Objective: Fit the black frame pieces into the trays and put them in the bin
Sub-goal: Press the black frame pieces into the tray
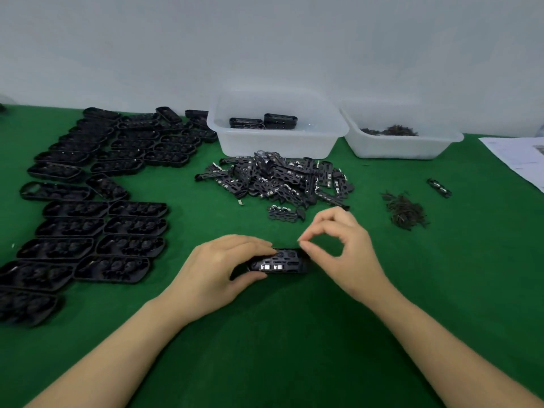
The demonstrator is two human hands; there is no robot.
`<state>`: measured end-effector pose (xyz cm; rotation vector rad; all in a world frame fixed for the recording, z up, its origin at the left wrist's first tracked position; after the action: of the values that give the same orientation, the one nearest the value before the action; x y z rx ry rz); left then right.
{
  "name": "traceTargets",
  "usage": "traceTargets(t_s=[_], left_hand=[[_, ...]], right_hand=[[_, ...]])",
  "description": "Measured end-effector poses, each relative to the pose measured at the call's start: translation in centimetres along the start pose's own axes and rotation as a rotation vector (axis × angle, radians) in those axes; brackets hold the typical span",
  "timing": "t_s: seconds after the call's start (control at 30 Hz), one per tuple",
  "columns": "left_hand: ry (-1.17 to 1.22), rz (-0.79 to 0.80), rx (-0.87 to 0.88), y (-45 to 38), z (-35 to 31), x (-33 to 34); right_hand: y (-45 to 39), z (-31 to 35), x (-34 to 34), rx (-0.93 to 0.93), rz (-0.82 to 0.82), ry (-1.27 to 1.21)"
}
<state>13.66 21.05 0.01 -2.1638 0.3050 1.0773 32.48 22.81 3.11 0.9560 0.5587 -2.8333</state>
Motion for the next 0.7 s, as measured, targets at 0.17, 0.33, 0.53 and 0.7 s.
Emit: traceTargets(t_s=[0.17, 0.33, 0.53, 0.7], left_hand=[[0.013, -0.015, -0.013, 0.0, 0.2, 0.1], [0.028, -0.024, -0.020, 0.0, 0.2, 0.2], [0.015, -0.026, -0.024, 0.0, 0.0, 0.1], [-0.005, -0.021, -0.014, 0.0, -0.2, 0.1]], right_hand=[[1.0, -0.4, 1.7, 0.084, 0.030, -0.005], [1.1, -0.7, 2.2, 0.120, 0.033, 0.047], [1.2, -1.3, 2.3, 0.162, 0.055, 0.042], [1.1, -1.4, 2.3, 0.189, 0.106, 0.039]])
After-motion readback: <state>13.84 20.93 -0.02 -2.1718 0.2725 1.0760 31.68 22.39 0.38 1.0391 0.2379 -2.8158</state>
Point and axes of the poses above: each hand's wrist, its own y-axis away from the middle knuckle, its own x-axis out of the palm, z = x × y, the point moved 4 cm from there along -y, towards the middle knuckle
